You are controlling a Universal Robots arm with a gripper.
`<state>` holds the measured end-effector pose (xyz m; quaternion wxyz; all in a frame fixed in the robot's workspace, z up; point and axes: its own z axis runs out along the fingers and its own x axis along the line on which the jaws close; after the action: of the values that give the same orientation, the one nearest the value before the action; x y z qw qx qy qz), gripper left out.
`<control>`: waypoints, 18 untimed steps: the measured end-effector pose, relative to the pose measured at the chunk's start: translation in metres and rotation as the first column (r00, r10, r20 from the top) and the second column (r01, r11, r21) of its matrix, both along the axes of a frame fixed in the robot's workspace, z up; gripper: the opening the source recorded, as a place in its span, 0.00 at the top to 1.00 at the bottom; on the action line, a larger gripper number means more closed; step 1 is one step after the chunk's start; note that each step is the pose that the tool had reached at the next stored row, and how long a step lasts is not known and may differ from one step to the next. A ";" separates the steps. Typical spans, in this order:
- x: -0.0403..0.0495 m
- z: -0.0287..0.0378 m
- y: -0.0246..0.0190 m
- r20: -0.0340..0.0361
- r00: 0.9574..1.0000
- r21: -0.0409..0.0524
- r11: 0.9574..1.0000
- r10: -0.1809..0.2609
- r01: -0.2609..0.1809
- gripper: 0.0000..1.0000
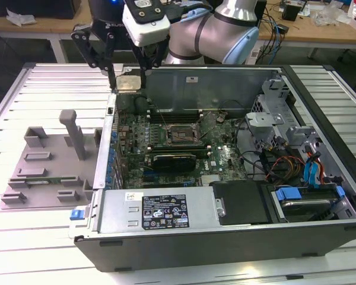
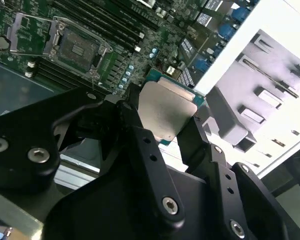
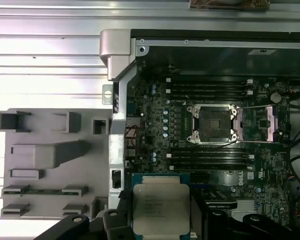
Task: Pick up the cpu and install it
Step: 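Pick up the cpu and move it towards the insertion slot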
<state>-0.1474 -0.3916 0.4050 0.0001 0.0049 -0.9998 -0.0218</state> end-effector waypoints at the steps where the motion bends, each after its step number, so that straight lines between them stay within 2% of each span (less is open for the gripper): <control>1: 0.0034 0.0000 0.0000 0.000 1.000 0.000 1.000 0.000 0.000 0.45; 6: 0.0156 -0.0001 0.0000 0.000 1.000 0.000 1.000 0.000 0.000 0.45; 13: 0.0380 -0.0013 0.0000 -0.001 1.000 0.000 1.000 0.000 0.000 0.45; 14: 0.0445 -0.0027 0.0000 -0.002 1.000 0.000 1.000 0.000 0.000 0.45; 18: 0.0569 -0.0067 0.0000 -0.010 1.000 0.000 1.000 0.000 0.000 0.45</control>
<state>-0.0905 -0.3915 0.3983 0.0049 0.0048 -0.9997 -0.0218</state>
